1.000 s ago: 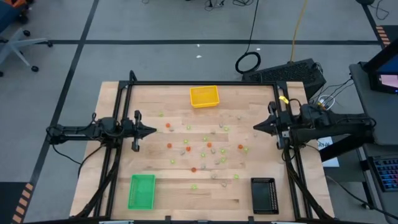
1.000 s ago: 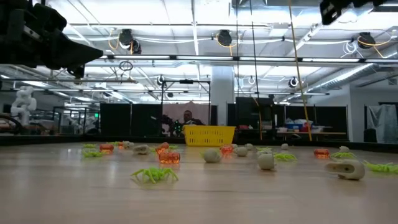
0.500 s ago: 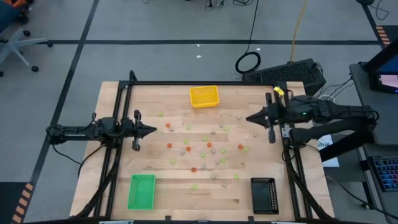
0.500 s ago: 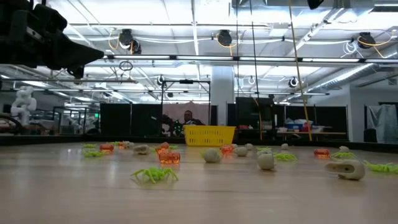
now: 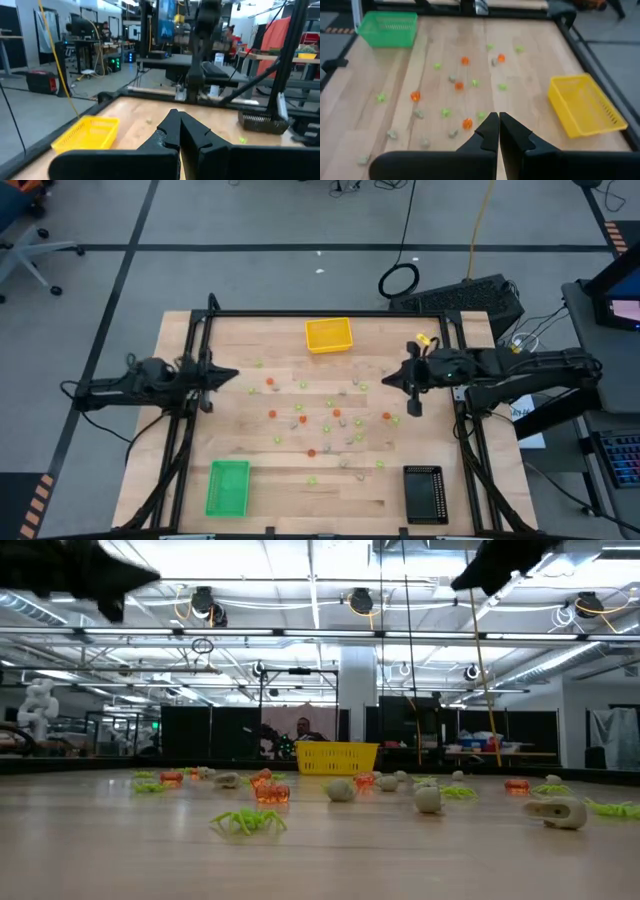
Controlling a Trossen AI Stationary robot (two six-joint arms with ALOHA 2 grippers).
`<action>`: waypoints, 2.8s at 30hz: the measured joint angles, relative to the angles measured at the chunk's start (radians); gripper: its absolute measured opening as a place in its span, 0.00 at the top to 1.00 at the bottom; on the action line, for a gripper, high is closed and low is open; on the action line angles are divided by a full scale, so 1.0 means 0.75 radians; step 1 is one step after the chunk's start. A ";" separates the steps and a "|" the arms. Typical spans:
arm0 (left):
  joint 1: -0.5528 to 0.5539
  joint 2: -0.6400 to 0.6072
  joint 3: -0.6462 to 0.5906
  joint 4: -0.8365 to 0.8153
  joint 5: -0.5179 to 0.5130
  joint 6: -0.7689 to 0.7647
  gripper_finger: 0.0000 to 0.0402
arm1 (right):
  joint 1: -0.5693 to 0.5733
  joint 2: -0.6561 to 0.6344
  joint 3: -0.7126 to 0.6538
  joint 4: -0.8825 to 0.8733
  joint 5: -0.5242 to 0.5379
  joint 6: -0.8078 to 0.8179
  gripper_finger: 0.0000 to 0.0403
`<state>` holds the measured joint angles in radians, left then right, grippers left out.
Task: Sort Halloween decoration
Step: Put the white skull toy into the green bin
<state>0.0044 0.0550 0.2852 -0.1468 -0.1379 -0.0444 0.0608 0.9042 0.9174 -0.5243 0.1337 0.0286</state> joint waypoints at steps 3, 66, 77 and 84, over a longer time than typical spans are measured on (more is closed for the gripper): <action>0.000 0.076 0.236 -0.196 0.000 0.000 1.00 | 0.000 0.028 -0.031 0.002 -0.001 0.016 1.00; -0.153 0.992 0.270 0.220 -0.103 0.031 1.00 | -0.051 0.666 -0.251 -0.518 0.275 1.466 0.59; -0.153 0.992 0.270 0.219 -0.103 0.032 1.00 | -0.026 0.666 -0.282 -0.458 0.316 1.512 0.59; -0.153 0.992 0.270 0.209 -0.102 0.033 1.00 | -0.001 0.663 -0.396 -0.318 0.312 1.608 0.59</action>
<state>-0.1101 0.7986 0.4875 0.0101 -0.2146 -0.0195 0.0605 1.4015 0.6205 -0.7627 0.3675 1.2346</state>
